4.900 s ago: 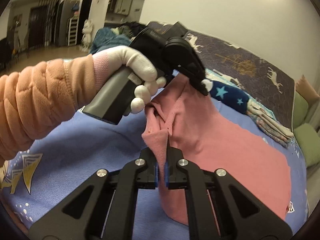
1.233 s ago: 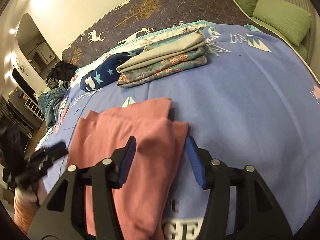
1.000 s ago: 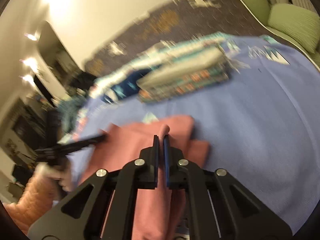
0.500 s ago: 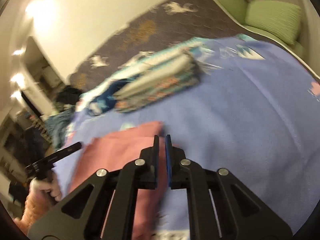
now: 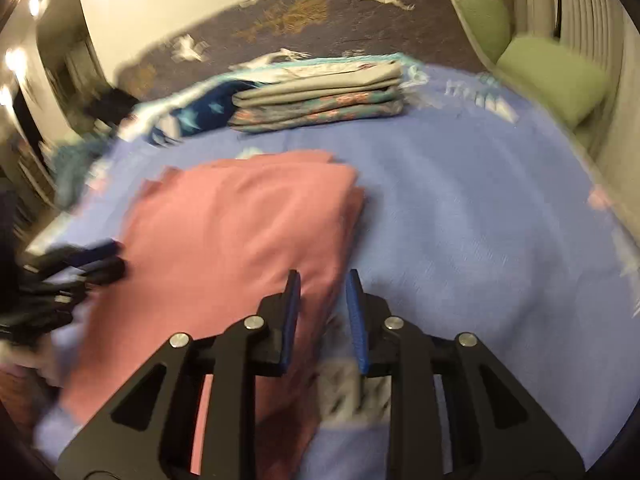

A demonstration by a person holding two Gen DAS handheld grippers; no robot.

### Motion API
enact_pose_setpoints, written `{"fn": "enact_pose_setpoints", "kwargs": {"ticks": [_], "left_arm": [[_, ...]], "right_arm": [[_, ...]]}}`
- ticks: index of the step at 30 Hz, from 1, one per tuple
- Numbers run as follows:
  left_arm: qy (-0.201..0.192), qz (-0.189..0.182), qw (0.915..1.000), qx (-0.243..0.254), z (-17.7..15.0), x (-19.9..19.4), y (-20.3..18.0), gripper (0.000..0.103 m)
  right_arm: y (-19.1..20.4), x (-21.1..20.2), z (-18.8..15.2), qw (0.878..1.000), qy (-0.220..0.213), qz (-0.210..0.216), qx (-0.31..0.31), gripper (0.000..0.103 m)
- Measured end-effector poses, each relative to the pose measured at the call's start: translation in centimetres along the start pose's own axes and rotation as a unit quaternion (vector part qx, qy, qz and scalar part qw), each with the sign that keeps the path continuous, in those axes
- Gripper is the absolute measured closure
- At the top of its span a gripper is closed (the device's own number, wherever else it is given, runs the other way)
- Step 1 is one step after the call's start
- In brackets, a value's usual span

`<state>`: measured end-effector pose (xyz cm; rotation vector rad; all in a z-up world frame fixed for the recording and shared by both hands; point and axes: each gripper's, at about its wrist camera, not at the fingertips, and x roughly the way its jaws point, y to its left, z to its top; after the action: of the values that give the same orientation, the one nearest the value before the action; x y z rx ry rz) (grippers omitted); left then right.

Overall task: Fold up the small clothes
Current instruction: 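Move both open grippers to the folded pink shirt's edge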

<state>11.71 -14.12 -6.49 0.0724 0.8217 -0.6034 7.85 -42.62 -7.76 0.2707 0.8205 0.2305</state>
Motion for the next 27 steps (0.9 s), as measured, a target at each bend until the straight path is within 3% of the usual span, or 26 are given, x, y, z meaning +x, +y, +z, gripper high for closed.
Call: {"fn": "enact_pose_setpoints", "kwargs": {"ticks": [2, 5, 8, 11, 15, 17, 21, 27], "left_arm": [[0.003, -0.025, 0.9996, -0.017, -1.3, -1.5, 0.2, 0.057], [0.016, -0.024, 0.9992, -0.027, -3.3, -3.0, -0.2, 0.057], [0.024, -0.019, 0.9987, -0.04, -4.9, -4.3, -0.1, 0.056], [0.027, -0.017, 0.9983, -0.049, -6.3, -5.9, 0.0, 0.056], [0.035, -0.043, 0.9981, -0.027, -8.3, -7.8, -1.4, 0.056], [0.043, -0.053, 0.9976, -0.016, -9.2, -7.8, -2.2, 0.056], [0.063, -0.01, 0.9979, -0.013, -9.9, -6.0, -2.7, 0.056], [0.049, 0.032, 0.9983, -0.003, -9.4, -5.4, -3.5, 0.056]], "right_arm": [[0.2, -2.1, -1.8, 0.999, -0.004, 0.039, 0.011, 0.078], [1.3, -3.7, -4.0, 0.998, 0.005, 0.063, -0.005, 0.078], [2.0, -3.9, -5.6, 0.999, 0.011, 0.051, -0.015, 0.075], [0.4, -5.0, -6.9, 0.998, 0.009, 0.054, 0.014, 0.074], [-0.6, -5.8, -8.0, 0.997, 0.009, 0.06, 0.041, 0.071], [-0.4, -5.9, -8.2, 0.997, 0.009, 0.061, 0.037, 0.063], [0.1, -6.0, -8.3, 0.997, 0.007, 0.065, 0.029, 0.061], [1.0, -5.5, -8.6, 0.998, 0.013, 0.057, 0.019, 0.057]]}}
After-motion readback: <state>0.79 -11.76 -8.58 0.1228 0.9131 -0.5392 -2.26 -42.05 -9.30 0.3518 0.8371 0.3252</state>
